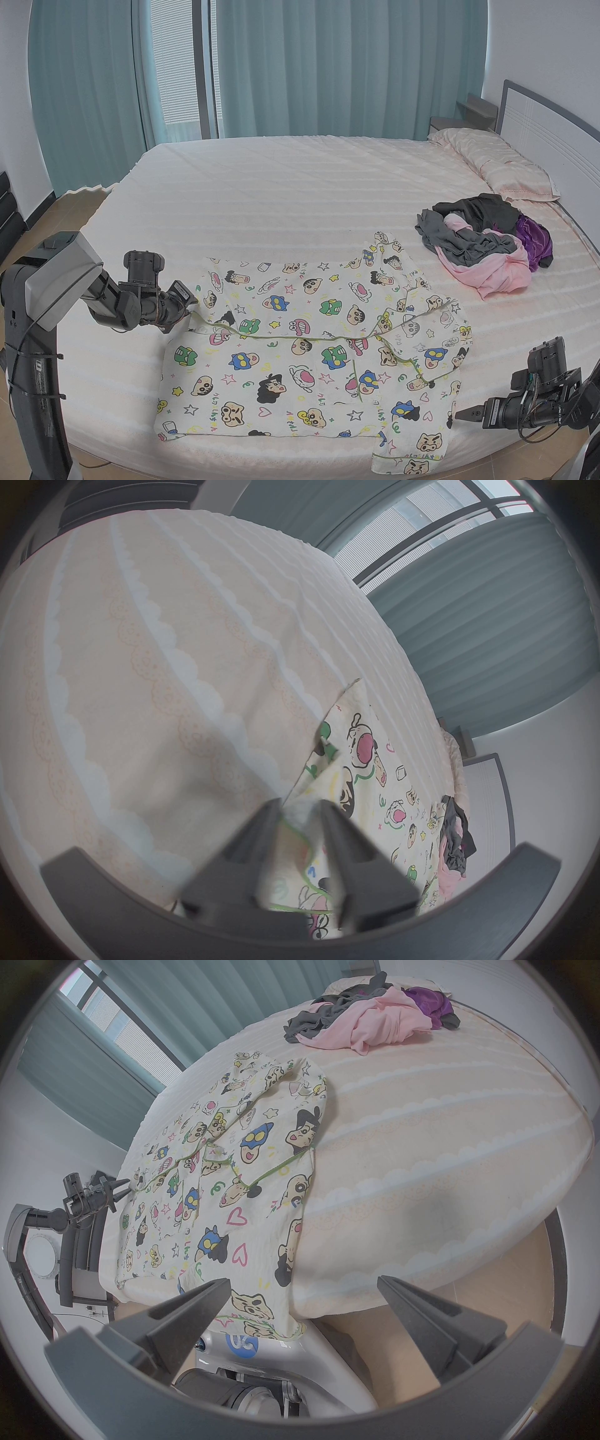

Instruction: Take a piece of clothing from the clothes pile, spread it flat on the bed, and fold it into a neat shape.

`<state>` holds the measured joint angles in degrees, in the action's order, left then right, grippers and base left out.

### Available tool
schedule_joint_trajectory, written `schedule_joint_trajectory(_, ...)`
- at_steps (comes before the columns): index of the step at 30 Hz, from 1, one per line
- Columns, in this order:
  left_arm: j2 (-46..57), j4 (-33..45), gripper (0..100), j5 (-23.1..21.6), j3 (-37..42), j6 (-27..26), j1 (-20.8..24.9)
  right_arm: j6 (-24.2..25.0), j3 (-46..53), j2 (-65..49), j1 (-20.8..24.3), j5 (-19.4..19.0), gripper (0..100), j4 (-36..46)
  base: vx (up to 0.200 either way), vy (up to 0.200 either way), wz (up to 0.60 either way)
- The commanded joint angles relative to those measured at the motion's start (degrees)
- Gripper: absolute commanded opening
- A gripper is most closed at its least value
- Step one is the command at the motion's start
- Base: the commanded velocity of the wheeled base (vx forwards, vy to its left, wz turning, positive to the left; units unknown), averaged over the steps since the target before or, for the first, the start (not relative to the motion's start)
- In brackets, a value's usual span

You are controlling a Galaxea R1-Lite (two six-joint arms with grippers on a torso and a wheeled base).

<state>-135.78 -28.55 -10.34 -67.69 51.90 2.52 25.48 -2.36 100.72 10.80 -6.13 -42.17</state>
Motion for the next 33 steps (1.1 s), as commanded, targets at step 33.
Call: schedule_joint_trajectory(33,4.38,-0.37,0,6.65,11.09,-5.4,-0.06,-0.08,-0.01,-0.52,0.1,-0.02,100,-0.02,0.0,0.0,0.0)
